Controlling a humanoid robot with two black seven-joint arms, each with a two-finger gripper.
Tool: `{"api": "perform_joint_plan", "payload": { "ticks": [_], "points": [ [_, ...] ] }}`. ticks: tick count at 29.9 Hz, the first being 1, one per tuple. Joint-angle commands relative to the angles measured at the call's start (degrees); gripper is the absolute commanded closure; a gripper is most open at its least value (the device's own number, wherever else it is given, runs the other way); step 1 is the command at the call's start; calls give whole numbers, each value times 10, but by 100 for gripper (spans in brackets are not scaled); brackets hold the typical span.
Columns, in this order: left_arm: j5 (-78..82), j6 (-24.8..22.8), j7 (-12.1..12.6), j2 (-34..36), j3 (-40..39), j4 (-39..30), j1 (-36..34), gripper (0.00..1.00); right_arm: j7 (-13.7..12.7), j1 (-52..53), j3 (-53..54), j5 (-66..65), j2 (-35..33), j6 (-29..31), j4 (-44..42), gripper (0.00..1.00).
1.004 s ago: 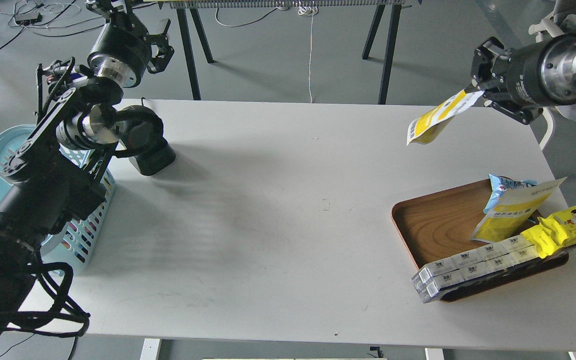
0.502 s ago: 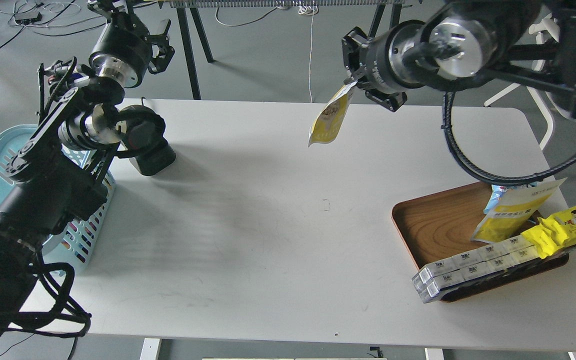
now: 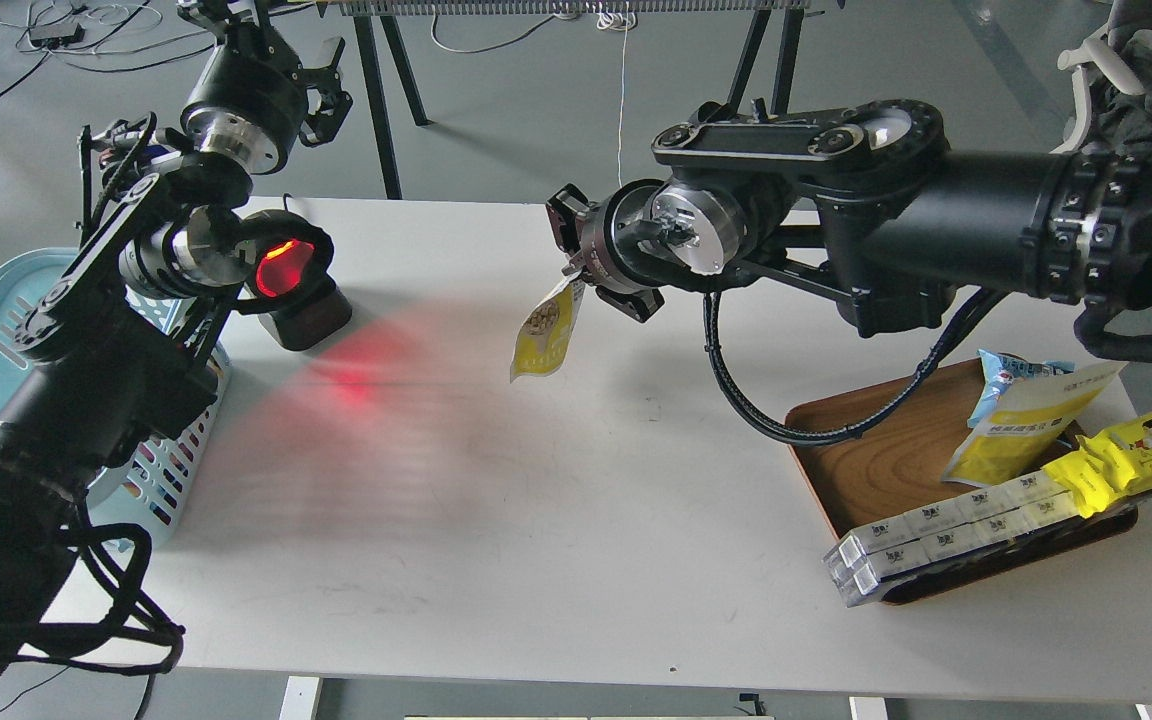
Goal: Scan snack and place in basket
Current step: 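Set the yellow packet upright on the table and release it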
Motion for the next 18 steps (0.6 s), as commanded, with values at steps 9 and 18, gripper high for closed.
{"api": "perform_joint_plan", "payload": {
  "ticks": [9, 18],
  "points": [
    [0, 0, -1, -1, 0, 1, 0, 0, 0, -12, 0, -6, 0, 2, -9, 70],
    [0, -4, 0, 11, -1, 5, 3, 0, 0, -4, 55, -9, 0, 4, -33, 7]
  ]
}}
